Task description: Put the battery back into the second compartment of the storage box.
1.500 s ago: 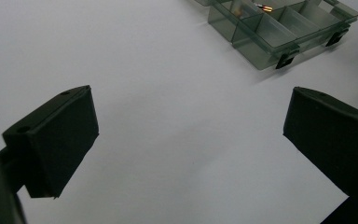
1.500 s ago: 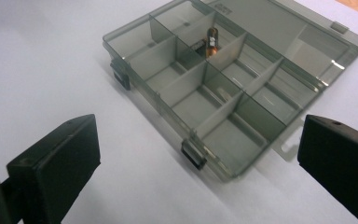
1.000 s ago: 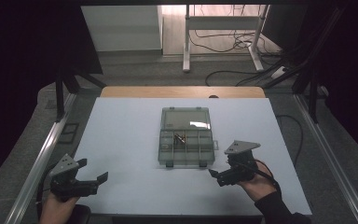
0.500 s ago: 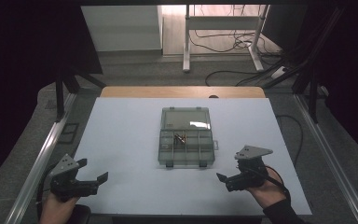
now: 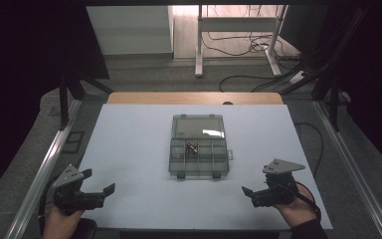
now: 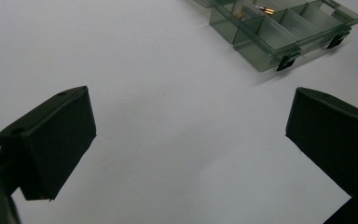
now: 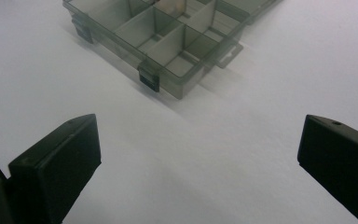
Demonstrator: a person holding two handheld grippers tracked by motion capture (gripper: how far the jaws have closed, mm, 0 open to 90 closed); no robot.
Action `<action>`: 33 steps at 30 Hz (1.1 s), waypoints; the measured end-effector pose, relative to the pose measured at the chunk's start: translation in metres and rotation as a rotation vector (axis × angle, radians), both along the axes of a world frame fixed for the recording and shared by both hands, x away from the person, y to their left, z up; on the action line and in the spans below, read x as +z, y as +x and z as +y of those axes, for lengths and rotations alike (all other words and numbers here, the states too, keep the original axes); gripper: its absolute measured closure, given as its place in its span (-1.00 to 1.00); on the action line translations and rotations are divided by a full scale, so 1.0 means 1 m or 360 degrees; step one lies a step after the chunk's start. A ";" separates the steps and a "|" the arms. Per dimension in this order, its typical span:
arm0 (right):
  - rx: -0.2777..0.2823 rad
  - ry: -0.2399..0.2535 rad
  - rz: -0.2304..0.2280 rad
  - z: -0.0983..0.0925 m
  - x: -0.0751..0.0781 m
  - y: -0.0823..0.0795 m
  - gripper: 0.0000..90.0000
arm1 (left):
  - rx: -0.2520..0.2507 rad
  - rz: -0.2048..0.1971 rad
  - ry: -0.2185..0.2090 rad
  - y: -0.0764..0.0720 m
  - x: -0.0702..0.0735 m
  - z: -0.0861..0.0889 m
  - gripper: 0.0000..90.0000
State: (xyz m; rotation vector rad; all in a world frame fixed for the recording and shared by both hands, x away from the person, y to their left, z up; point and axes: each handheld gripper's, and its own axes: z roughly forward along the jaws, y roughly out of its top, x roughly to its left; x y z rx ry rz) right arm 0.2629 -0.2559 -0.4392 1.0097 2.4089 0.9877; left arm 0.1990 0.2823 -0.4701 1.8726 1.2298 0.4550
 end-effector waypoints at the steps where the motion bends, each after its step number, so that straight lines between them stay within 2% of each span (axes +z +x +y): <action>1: -0.0013 -0.0013 0.0008 -0.004 0.000 -0.001 -1.00 | 0.0001 0.0000 -0.0001 0.000 0.000 0.000 -0.96; 7: -0.0046 -0.0052 0.0030 -0.014 -0.002 -0.004 -1.00 | 0.0000 0.0000 0.0000 0.000 0.000 0.000 -0.95; 26: -0.0167 -0.0030 0.0068 -0.040 -0.008 -0.020 -1.00 | -0.0001 -0.0003 0.0001 0.000 0.000 0.000 -0.95; 29: -0.0198 -0.0036 0.0064 -0.044 -0.010 -0.023 -1.00 | -0.0001 -0.0004 0.0000 0.000 0.000 0.000 -0.95; 30: -0.0222 -0.0014 0.0036 -0.046 -0.009 -0.024 -1.00 | -0.0002 -0.0003 0.0002 0.000 0.000 0.000 -0.95; 33: -0.0249 0.0003 0.0013 -0.048 -0.009 -0.025 -1.00 | -0.0004 -0.0006 0.0003 0.000 0.000 0.000 -0.95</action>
